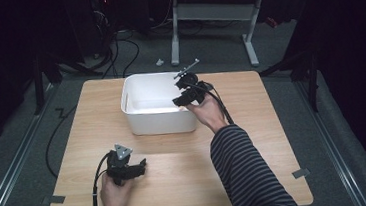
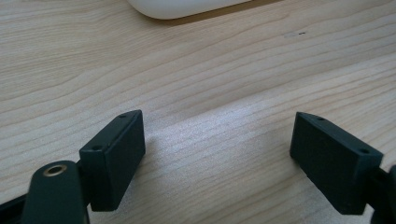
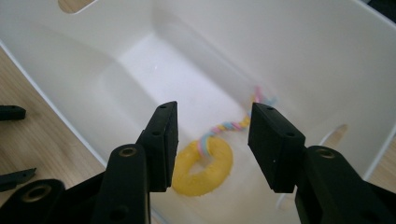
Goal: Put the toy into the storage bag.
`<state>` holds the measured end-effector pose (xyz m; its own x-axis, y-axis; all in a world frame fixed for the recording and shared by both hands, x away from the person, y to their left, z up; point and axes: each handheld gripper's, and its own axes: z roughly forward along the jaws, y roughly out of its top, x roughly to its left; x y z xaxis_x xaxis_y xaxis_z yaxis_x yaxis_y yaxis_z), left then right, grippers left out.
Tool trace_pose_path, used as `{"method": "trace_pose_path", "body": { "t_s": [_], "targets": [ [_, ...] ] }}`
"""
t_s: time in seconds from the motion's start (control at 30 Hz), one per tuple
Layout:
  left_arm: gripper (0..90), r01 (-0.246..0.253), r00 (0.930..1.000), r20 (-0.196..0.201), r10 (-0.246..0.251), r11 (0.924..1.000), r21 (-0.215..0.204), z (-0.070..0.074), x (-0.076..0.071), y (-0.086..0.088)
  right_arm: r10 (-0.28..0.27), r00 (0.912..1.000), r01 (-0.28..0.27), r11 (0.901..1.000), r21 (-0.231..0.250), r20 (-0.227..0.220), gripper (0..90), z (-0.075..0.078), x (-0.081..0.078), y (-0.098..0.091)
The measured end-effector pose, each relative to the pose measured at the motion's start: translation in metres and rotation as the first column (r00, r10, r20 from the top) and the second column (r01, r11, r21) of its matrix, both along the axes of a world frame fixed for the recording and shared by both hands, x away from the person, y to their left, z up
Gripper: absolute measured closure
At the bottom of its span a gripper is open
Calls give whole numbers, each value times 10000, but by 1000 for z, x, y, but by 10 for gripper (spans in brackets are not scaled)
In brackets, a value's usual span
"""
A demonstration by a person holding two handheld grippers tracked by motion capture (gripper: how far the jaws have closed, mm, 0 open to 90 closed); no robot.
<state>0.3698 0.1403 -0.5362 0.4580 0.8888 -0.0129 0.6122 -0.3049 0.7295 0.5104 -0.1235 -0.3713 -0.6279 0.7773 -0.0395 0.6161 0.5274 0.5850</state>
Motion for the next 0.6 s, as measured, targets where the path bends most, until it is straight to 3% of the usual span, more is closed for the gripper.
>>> {"method": "trace_pose_path", "body": {
  "t_s": [0.27,0.6],
  "targets": [
    [184,8,10000,2,-8,10000,13,0,0,0,-255,9988,230,9980,592,416,502,11,-14,-25],
    [184,-13,10000,19,13,10000,0,0,0,0,-632,9955,573,9950,816,709,471,14,-28,-53]
  ]
}}
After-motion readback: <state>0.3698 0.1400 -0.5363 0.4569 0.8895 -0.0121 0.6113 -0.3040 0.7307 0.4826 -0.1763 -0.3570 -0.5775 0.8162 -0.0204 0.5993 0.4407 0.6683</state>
